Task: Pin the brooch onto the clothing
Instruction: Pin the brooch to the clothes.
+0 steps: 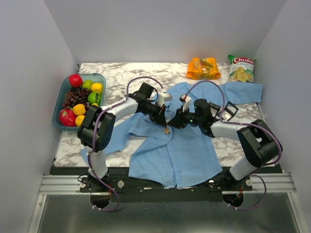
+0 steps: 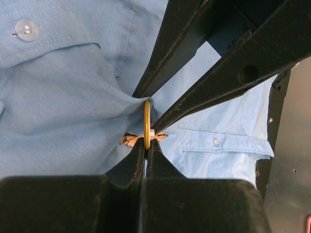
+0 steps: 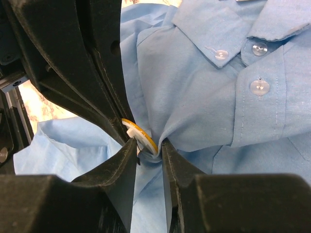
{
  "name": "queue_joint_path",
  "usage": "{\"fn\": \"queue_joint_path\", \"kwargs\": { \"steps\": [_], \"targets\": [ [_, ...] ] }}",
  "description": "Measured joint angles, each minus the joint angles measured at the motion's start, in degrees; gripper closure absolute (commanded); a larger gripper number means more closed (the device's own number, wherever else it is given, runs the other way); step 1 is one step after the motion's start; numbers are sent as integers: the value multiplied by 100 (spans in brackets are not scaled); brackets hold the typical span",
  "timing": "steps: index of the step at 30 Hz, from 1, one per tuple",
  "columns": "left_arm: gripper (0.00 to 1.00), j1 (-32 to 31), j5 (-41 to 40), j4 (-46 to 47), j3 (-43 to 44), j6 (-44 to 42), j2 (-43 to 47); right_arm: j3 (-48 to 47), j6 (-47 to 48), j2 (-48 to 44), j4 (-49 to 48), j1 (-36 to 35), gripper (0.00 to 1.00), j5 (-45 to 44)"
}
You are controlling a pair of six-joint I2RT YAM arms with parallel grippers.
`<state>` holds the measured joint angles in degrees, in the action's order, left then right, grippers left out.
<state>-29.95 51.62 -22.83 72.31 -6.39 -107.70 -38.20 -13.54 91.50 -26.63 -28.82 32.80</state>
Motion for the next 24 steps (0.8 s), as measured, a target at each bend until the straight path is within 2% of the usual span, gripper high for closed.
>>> {"fn": "queue_joint_path", "kwargs": {
  "steps": [24],
  "targets": [
    [100, 2, -81, 11, 0, 63, 0, 251, -149, -118, -361, -11, 69, -232]
  ]
}}
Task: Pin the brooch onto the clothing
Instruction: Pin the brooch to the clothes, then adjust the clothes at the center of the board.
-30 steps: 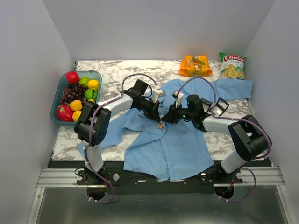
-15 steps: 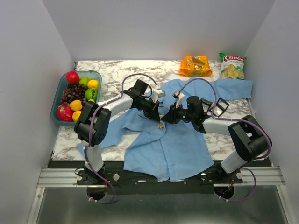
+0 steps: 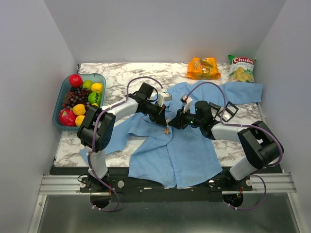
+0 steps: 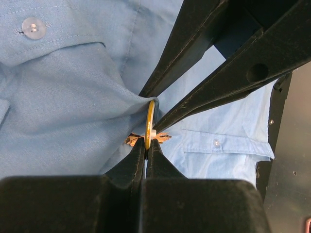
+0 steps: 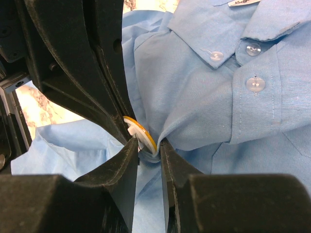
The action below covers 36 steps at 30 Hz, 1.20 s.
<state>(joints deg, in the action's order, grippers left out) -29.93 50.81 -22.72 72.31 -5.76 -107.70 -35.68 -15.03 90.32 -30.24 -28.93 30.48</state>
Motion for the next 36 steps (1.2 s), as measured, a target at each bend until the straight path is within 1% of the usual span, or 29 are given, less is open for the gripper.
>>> {"fn": "queue_joint_path", "kwargs": {
  "steps": [6, 9, 10, 11, 12, 13, 14, 16, 18, 19, 21, 24, 25, 26, 27, 31, 34, 36],
  "targets": [
    [100, 0, -79, 2, 0, 22, 0, 44, -2, -46, -24, -2, 68, -55],
    [100, -4, -271, 35, 2, 111, 2, 111, 0, -166, 13, -24, 62, -177],
    [99, -13, -398, 9, 2, 136, 2, 129, 2, -223, 33, -26, 57, -234],
    [93, -13, -544, -11, 2, 157, 2, 146, 4, -297, 39, -26, 55, -258],
    [75, -4, -656, -13, 2, 177, 2, 151, 2, -387, 48, -26, 53, -293],
    [66, 2, -741, -15, 2, 188, 2, 155, 4, -511, 59, -24, 48, -334],
    [58, 20, -815, -13, 2, 212, 11, 155, -4, -627, 81, -24, 47, -367],
    [33, 22, -935, -31, 2, 245, 33, 157, -42, -898, 168, -24, 42, -422],
    [23, 24, -1097, -46, 2, 234, 103, 155, -83, -1202, 317, -24, 41, -518],
    [12, 26, -1189, -68, 2, 247, 157, 144, -101, -1357, 411, -24, 40, -586],
    [2, 72, -1412, -79, 2, 254, 380, -13, -96, -1609, 782, -24, 38, -791],
    [1, 223, -1794, -28, 0, 380, 874, -505, 0, -1773, 1373, -24, 37, -1207],
    [1, 302, -2138, -17, 11, 413, 1034, -726, 39, -1777, 1569, -24, 37, -1357],
    [1, 380, -2247, -22, 48, 426, 1172, -990, 96, -1764, 1790, -24, 37, -1543],
    [1, 457, -2522, -120, 166, 433, 1224, -1150, 127, -1744, 1917, -24, 37, -1655],
    [1, 555, -3475, -433, 525, 494, 997, -1858, 247, -1534, 2476, -22, 37, -2048],
    [1, 544, -4076, -713, 459, 507, 669, -1932, 264, -1467, 2763, -22, 37, -2122],
    [1, 544, -4332, -887, 420, 516, 442, -1930, 260, -1434, 2938, -22, 37, -2131]
  ]
}}
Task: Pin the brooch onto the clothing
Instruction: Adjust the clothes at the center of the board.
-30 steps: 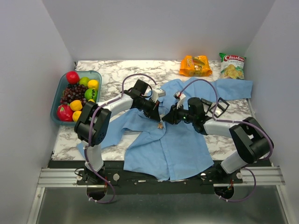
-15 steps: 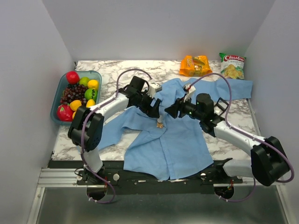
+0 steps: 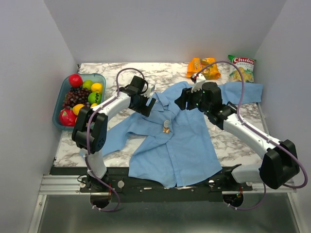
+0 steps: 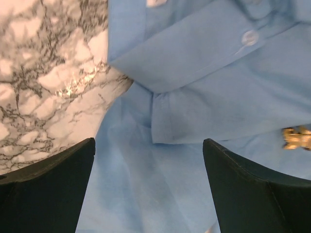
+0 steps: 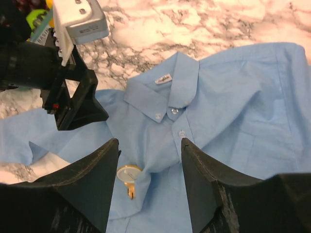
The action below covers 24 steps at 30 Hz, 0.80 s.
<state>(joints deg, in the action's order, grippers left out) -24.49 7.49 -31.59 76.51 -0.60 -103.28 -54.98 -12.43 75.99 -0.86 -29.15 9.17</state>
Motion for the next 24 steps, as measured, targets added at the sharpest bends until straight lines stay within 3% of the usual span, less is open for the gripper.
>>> {"fn": "queue_joint_path", "kwargs": {
  "steps": [6, 11, 12, 15, 16, 17, 24],
  "targets": [
    [16, 70, -437, -221, 31, 127, -450, 125, -46, 9, 160, 0, 38, 11],
    [24, 177, -350, -190, 55, 173, -632, 356, -66, -24, 240, 0, 38, 15],
    [30, 192, -219, -166, 57, 195, -688, 387, -66, -24, 256, 0, 38, 15],
    [74, 216, 28, -105, 101, 275, -837, 439, -66, -26, 306, 0, 38, 28],
    [95, 232, 155, -76, 142, 293, -866, 446, -66, -26, 321, 0, 38, 33],
    [100, 232, 216, -61, 186, 273, -916, 448, -68, -31, 334, 0, 38, 35],
    [100, 463, 271, -66, 431, 415, -1115, 448, -107, -90, 358, 0, 38, 26]
  ]
}}
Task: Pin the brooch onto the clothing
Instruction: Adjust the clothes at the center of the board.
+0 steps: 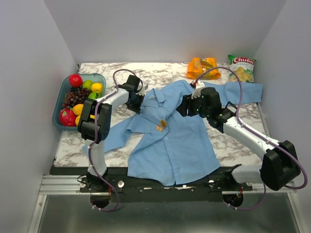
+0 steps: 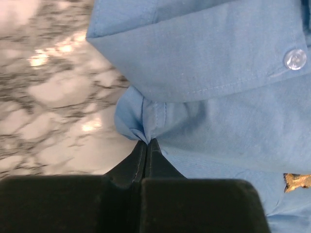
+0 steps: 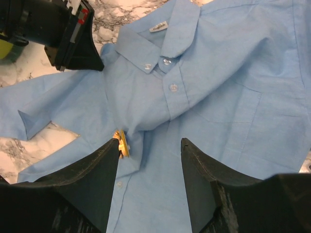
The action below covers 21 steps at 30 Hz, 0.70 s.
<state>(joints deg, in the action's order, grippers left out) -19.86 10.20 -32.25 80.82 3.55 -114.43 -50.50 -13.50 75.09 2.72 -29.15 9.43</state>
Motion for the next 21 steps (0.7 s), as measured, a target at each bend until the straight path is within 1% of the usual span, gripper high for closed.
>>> {"fn": "queue_joint_path", "kwargs": {
  "steps": [4, 7, 11, 15, 17, 19, 21],
  "targets": [
    [100, 396, -356, -127, 212, -13, -46, -15, -2, 42, 15, 0, 38, -85],
    [100, 608, -656, -280, 691, -79, -173, -160, -7, 234, 59, 0, 38, -181],
    [100, 678, -999, -413, 1460, -208, -367, -319, -44, 542, 136, 0, 38, -393],
    [100, 693, -1228, -487, 2159, -341, -702, -291, -138, 627, 404, 0, 38, -640],
    [74, 752, -1237, -560, 2437, -372, -892, -234, -203, 627, 490, 0, 38, -804],
    [46, 826, -1233, -623, 2640, -385, -1045, -173, -293, 629, 612, 0, 38, -1014],
    [33, 885, -1207, -680, 2750, -398, -1137, -105, -396, 647, 763, 0, 38, -1182]
  ]
}}
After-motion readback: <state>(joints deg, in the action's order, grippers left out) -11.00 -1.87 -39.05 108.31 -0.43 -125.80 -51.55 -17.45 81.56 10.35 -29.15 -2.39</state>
